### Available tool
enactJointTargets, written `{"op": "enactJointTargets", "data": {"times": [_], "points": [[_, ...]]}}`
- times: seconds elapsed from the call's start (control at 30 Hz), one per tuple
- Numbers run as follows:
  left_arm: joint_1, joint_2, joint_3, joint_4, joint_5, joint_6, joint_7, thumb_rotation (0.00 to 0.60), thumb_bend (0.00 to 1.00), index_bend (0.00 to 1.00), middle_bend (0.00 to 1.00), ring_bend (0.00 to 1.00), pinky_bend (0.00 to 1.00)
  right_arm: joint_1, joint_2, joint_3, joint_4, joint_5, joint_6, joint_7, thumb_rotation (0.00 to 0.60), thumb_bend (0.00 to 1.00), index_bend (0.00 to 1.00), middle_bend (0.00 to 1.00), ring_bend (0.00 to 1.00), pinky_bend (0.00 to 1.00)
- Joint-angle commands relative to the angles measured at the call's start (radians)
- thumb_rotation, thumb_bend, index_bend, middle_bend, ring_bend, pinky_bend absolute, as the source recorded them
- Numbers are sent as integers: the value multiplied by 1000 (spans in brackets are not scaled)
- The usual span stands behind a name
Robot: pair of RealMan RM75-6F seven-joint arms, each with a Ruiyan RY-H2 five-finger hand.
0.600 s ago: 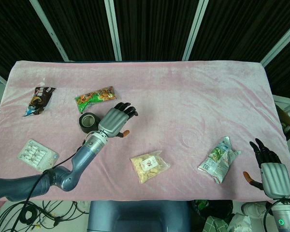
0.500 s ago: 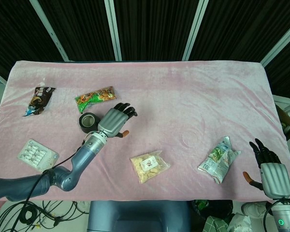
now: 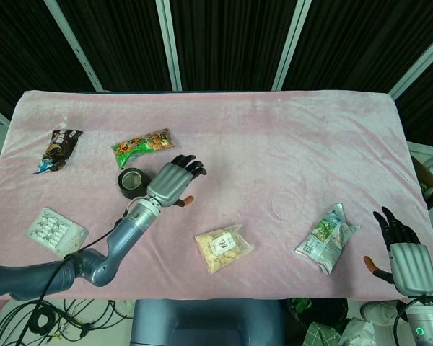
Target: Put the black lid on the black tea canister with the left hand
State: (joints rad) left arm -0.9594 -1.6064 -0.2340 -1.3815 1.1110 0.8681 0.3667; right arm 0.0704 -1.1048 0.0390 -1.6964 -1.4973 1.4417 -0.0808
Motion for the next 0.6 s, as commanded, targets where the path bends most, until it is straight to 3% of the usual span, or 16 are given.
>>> {"op": "enactJointTargets", "data": {"times": [0.03, 0.4, 0.5, 0.6], "points": [[2, 4, 5, -1, -3, 0, 5, 600, 262, 252, 186, 74, 157, 0, 1, 0, 0, 1, 0, 0, 600, 178, 0, 25, 136, 192], [5, 31, 7, -40, -2, 4, 4, 600, 262, 304, 174, 74, 157, 0, 3, 4, -1, 15, -5, 3, 600, 178, 0, 25, 136, 192], [13, 87, 24, -112, -25, -22, 23, 600, 262, 307, 171, 74, 157, -1, 5, 4, -2, 17, -4, 6, 600, 178, 0, 25, 136, 192], [42, 206, 62, -240, -32, -21, 74, 600, 262, 316, 172, 74, 157, -2, 8, 6, -1, 23, -6, 13, 600, 178, 0, 25, 136, 192]]}}
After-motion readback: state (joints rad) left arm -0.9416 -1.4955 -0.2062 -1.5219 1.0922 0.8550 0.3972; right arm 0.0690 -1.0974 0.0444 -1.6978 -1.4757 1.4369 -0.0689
